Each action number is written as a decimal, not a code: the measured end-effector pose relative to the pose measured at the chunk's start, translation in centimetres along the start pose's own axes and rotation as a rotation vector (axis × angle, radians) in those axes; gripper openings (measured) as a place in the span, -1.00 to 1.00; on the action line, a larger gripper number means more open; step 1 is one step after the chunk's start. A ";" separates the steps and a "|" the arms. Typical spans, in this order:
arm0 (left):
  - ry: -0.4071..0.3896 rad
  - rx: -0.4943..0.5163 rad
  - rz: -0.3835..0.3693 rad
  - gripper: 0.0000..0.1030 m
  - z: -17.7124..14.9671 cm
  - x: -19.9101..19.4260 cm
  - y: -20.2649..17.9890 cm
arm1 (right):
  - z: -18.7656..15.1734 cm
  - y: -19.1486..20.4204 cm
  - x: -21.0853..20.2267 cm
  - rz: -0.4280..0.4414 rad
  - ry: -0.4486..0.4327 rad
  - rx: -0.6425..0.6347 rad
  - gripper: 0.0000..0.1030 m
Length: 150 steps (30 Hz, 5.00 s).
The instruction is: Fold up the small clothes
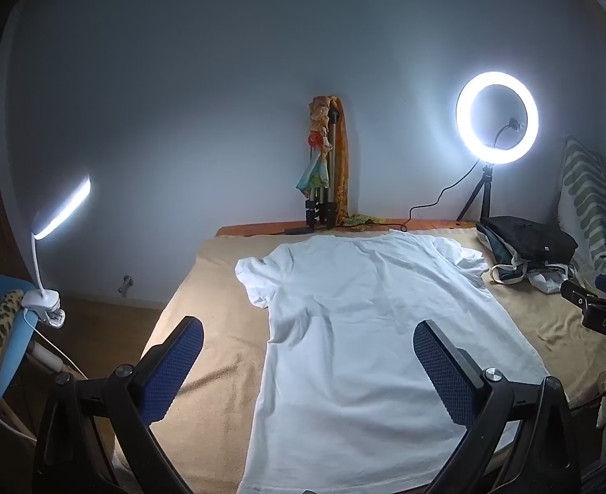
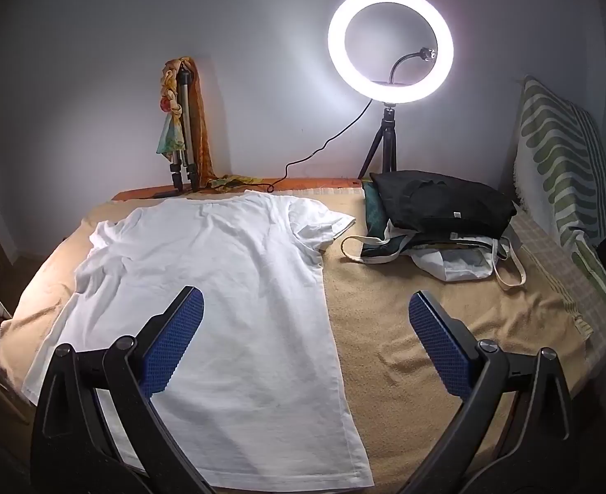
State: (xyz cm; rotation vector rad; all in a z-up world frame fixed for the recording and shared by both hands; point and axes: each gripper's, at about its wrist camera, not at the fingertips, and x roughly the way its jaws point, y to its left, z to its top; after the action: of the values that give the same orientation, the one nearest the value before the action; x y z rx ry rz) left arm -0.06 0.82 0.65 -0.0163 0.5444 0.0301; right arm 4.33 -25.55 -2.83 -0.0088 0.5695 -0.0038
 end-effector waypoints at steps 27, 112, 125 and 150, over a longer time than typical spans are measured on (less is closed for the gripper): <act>-0.008 -0.009 0.003 0.99 -0.6 -0.1 0.2 | 0.1 -0.1 0.2 -0.008 0.000 0.011 0.97; 0.383 -0.361 -0.071 0.12 -13.8 7.5 8.1 | 12.5 20.9 12.1 0.540 0.188 -0.185 0.69; 0.416 -0.430 -0.148 -0.48 -14.4 9.4 9.3 | 11.7 36.6 24.1 0.604 0.402 -0.274 0.33; 0.398 -0.551 -0.274 -1.00 -14.4 9.7 11.2 | 6.7 47.0 34.7 0.413 0.525 -0.583 -0.89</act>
State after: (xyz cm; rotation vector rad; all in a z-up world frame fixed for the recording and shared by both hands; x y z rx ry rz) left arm 0.44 11.89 -16.78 -0.6449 0.9140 -0.0937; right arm 37.20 21.28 -16.31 -0.4684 1.0724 0.5764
